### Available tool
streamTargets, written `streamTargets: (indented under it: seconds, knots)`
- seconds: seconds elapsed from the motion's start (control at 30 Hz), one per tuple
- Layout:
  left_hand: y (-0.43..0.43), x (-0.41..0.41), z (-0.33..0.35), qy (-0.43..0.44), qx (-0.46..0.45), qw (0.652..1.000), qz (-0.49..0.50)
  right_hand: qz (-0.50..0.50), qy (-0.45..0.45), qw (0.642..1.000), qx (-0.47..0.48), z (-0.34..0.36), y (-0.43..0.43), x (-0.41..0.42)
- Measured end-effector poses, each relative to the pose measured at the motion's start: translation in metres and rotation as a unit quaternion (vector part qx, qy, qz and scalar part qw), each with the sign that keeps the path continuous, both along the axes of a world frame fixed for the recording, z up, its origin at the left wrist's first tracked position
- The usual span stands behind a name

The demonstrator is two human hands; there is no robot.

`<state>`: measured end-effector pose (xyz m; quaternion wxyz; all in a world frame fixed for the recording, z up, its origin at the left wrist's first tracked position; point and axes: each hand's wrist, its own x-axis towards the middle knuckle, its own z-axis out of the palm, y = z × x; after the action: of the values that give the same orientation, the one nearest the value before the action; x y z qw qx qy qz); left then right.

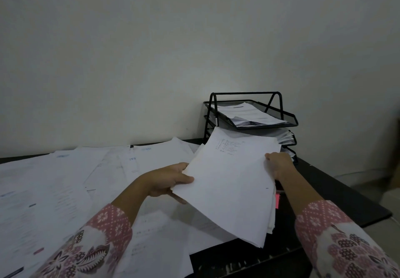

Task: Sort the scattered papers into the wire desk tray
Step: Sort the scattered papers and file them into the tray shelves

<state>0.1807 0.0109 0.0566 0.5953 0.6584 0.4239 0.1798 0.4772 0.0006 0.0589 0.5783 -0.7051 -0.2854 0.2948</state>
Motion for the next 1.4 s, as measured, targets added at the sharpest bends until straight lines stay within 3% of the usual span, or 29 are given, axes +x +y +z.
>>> streamTargets:
  seconds: [0.17, 0.27, 0.5, 0.7, 0.8, 0.87, 0.93, 1.1, 1.17, 1.23, 1.33, 1.4]
  knots:
    - [0.008, 0.028, 0.006, 0.04, 0.072, 0.996, 0.029, -0.001, 0.068, 0.997, 0.046, -0.001, 0.005, 0.024]
    - [0.013, 0.048, 0.009, 0.015, 0.071, 0.996, 0.054, 0.008, 0.101, 0.994, 0.044, 0.0, 0.005, 0.031]
    - [0.019, 0.098, 0.012, -0.053, 0.028, 0.995, 0.085, 0.06, 0.027, 0.997, -0.041, -0.002, -0.009, 0.049]
    - [0.028, 0.136, 0.009, -0.112, -0.011, 0.982, 0.153, 0.044, 0.011, 0.998, -0.042, -0.001, -0.017, 0.067]
    - [0.032, 0.151, 0.006, -0.14, -0.011, 0.973, 0.185, 0.014, 0.131, 0.991, 0.026, 0.002, -0.019, 0.068]
    - [0.036, 0.16, 0.002, -0.162, -0.017, 0.965, 0.204, -0.006, 0.262, 0.959, 0.112, 0.001, -0.017, 0.067]
    - [0.038, 0.168, 0.0, -0.175, -0.019, 0.96, 0.216, 0.012, 0.328, 0.929, 0.17, -0.002, -0.015, 0.062]
    - [0.036, 0.172, -0.007, -0.202, -0.019, 0.958, 0.204, 0.055, 0.261, 0.952, 0.152, -0.014, -0.009, 0.045]
    - [0.039, 0.162, -0.016, -0.146, 0.029, 0.971, 0.188, 0.033, 0.247, 0.956, 0.155, -0.014, -0.004, 0.045]
    - [0.041, 0.146, -0.029, -0.053, 0.143, 0.97, 0.187, 0.021, 0.23, 0.96, 0.162, -0.012, 0.0, 0.047]
    - [0.05, 0.115, -0.059, 0.173, 0.361, 0.902, 0.163, 0.011, 0.205, 0.965, 0.165, -0.006, 0.011, 0.05]
    - [0.056, 0.099, -0.081, 0.297, 0.423, 0.847, 0.123, 0.003, 0.196, 0.965, 0.172, -0.002, 0.022, 0.053]
